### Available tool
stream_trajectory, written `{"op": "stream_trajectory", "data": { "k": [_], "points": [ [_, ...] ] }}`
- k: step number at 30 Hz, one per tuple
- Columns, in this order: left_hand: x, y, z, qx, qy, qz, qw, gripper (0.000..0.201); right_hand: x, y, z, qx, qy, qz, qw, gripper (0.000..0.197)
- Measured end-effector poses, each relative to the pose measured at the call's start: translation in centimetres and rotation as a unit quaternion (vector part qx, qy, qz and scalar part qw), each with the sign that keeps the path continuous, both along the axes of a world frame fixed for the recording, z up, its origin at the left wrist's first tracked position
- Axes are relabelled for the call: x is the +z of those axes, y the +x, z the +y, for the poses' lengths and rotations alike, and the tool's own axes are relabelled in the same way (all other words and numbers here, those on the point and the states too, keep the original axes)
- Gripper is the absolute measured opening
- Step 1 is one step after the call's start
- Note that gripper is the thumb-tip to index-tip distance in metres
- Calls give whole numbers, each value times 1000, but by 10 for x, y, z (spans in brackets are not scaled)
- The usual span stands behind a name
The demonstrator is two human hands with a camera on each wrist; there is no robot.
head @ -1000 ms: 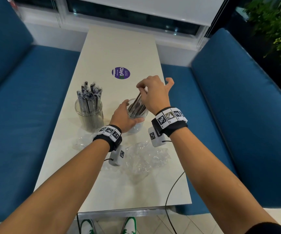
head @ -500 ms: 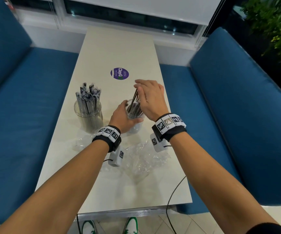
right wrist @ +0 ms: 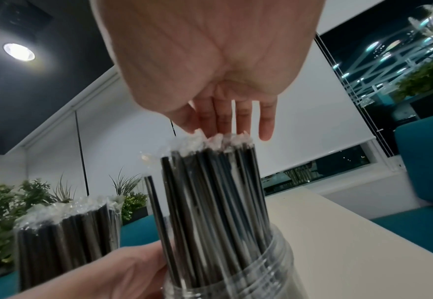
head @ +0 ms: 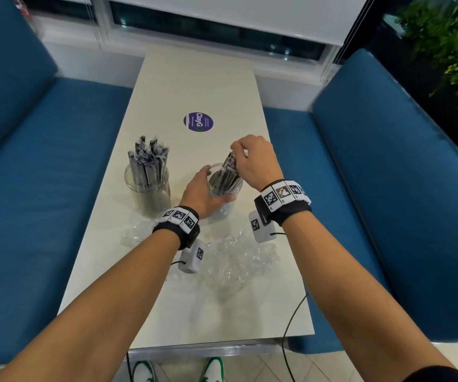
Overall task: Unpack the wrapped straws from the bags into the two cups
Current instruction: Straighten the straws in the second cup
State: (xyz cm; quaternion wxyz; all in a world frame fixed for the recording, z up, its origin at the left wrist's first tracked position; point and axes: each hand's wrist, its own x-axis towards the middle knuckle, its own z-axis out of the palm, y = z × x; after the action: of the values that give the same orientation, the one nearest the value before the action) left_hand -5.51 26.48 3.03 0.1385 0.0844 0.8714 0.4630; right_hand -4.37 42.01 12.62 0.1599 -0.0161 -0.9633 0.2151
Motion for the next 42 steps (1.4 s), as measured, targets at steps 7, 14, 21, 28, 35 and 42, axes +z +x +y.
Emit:
{"op": "stream_trajectory", "data": {
  "k": [7,14,21,28,35,42],
  "points": [
    [-2,0,1,-2,-8,3,1000,115,1,5,-2,12,-78,-18,997,38],
    [-1,0,1,-1,-10,13,1000,111,7,13,6,-7,-170,21,985,40],
    [-4,-1,0,-9,-7,4,1000,113,-11,17,0,78,-13,-30,996,69],
    [-3,0,0,-11,-7,15,1000,110,-22,14,-5,16,-84,24,996,19],
    [-1,1,1,-11,-11,9,1000,108,-33,19,-18,30,-86,22,996,30],
    [-3,1,0,-10,-6,12,1000,112,-27,17,-13,41,-52,-28,997,28]
  ]
}}
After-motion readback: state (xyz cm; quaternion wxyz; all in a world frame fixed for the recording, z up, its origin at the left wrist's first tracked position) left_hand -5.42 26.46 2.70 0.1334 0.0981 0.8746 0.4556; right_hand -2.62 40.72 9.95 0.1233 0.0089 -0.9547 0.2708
